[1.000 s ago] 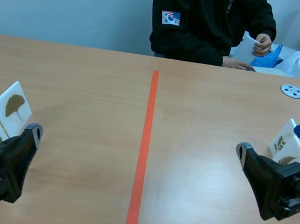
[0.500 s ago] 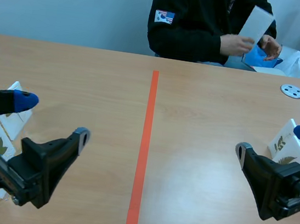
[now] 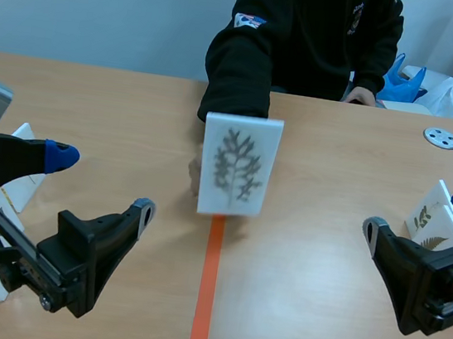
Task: Sort the leaf by its shape. The table is split by an orange tape line. A compound leaf with several leaflets goes to the left side, a simple leaf with one blade goes to the right side. Return to the home posture when a red brick is placed on the table.
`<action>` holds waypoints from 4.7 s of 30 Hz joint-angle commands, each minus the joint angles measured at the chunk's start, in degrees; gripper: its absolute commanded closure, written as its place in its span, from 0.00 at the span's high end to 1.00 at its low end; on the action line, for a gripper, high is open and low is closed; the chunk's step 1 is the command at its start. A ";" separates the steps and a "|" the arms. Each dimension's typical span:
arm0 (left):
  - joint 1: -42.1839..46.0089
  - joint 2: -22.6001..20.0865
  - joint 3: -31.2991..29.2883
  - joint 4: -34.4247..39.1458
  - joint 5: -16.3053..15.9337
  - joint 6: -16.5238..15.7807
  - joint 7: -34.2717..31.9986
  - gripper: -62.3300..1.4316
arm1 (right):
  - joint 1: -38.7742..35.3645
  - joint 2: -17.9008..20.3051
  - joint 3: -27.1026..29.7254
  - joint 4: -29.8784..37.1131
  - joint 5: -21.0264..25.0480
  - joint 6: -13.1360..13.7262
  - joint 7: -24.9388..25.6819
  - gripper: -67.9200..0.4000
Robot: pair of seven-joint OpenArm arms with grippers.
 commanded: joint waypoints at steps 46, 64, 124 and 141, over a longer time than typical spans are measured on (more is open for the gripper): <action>0.44 0.13 -0.39 0.20 -0.31 -0.11 -0.79 1.00 | 23.91 5.53 -21.90 -19.80 -4.07 3.26 4.42 1.00; 0.44 0.15 -0.42 0.20 -0.31 -0.11 -0.81 1.00 | 40.89 -3.10 -41.70 -44.61 -16.87 -0.26 15.76 1.00; 0.44 0.13 -0.42 0.20 -0.31 -0.11 -1.22 1.00 | 16.57 -0.33 -8.50 -22.67 -5.31 1.75 14.40 0.03; 0.44 0.13 -0.42 0.20 -0.31 -0.11 -1.92 1.00 | 14.71 -1.79 -0.35 -28.65 -0.63 1.20 9.25 0.03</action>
